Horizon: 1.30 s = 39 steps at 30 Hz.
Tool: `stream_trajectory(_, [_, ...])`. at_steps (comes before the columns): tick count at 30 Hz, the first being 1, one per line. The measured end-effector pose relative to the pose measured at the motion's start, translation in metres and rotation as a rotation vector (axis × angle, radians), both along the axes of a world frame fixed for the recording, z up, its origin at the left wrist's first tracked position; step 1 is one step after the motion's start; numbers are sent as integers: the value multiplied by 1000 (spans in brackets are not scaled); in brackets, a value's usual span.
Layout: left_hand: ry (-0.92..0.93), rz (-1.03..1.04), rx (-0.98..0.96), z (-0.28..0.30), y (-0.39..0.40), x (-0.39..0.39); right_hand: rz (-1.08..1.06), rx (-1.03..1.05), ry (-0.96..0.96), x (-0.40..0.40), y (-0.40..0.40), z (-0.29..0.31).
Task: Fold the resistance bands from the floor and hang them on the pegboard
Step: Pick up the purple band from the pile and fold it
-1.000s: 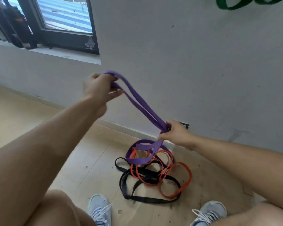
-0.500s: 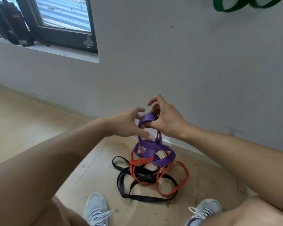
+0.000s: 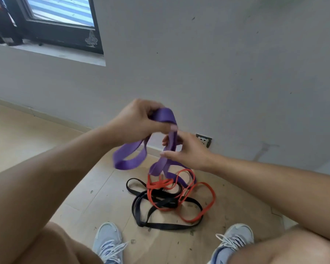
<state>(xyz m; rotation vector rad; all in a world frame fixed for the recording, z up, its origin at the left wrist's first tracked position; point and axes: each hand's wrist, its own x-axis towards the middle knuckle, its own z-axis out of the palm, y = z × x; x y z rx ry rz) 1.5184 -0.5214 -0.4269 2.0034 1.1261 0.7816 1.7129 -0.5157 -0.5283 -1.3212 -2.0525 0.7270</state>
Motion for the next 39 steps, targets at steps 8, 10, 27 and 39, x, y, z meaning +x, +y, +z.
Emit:
stream_trajectory(8, [-236, 121, -192, -16, 21, -30, -200, -210, -19, 22, 22, -8])
stream_trajectory(10, [-136, 125, -255, -25, 27, -43, -257, -176, 13, 28, 24, 7])
stream_trajectory(27, [-17, 33, 22, -24, 3, 7, -8, -33, -46, 13, 12, 31])
stream_trajectory(39, [-82, 108, -110, -26, 13, -16, -225, -113, 124, 37, 24, 31])
